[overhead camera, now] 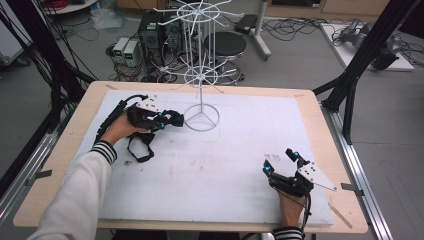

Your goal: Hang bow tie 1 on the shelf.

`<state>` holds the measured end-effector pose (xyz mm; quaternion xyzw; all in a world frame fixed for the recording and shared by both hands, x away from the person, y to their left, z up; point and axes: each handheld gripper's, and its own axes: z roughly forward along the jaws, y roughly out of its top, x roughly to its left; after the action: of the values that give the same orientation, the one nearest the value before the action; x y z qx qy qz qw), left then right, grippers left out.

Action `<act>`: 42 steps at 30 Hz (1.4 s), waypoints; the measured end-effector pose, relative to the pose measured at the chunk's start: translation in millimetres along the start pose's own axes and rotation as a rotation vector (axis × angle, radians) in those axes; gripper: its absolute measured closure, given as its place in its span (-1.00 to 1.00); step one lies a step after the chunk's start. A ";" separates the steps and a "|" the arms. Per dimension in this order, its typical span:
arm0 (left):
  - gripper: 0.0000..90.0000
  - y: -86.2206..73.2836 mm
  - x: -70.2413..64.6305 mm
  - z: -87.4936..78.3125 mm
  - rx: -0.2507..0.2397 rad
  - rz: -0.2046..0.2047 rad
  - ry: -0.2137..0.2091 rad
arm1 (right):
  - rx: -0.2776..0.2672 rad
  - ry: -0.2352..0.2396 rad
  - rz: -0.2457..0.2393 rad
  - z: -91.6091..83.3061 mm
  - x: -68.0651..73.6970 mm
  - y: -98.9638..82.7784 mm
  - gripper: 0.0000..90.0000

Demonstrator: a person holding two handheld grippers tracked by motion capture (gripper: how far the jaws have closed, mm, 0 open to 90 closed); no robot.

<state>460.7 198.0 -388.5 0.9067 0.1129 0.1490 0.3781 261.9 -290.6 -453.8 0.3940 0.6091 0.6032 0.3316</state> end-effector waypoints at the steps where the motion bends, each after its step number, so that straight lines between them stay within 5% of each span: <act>1: 0.67 0.3 -1.2 -3.5 -0.010 0.001 0.008 | -0.001 -0.002 -0.004 0.1 0.2 0.0 -0.80; 5: 0.67 -0.4 -4.3 -14.9 -0.093 -0.051 -0.003 | 0.000 -0.001 -0.002 -0.3 0.5 0.0 -0.80; 16: 0.67 -5.0 -12.1 -29.5 -0.140 -0.095 0.018 | 0.000 -0.001 -0.003 -0.3 0.5 -0.1 -0.80; 27: 0.68 -14.0 -23.8 -49.0 -0.275 -0.199 0.045 | 0.000 -0.003 -0.009 0.1 0.4 0.0 -0.80; 38: 0.68 -15.8 -27.2 -76.1 -0.428 -0.243 0.092 | 0.003 -0.003 -0.006 0.2 0.5 0.1 -0.80; 42: 0.68 -15.0 -27.8 -79.6 -0.440 -0.245 0.113 | 0.003 -0.003 -0.009 0.2 0.6 0.1 -0.80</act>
<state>405.1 251.4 -351.1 0.7722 0.2078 0.1736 0.5748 261.8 -290.1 -453.7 0.3927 0.6111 0.6003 0.3347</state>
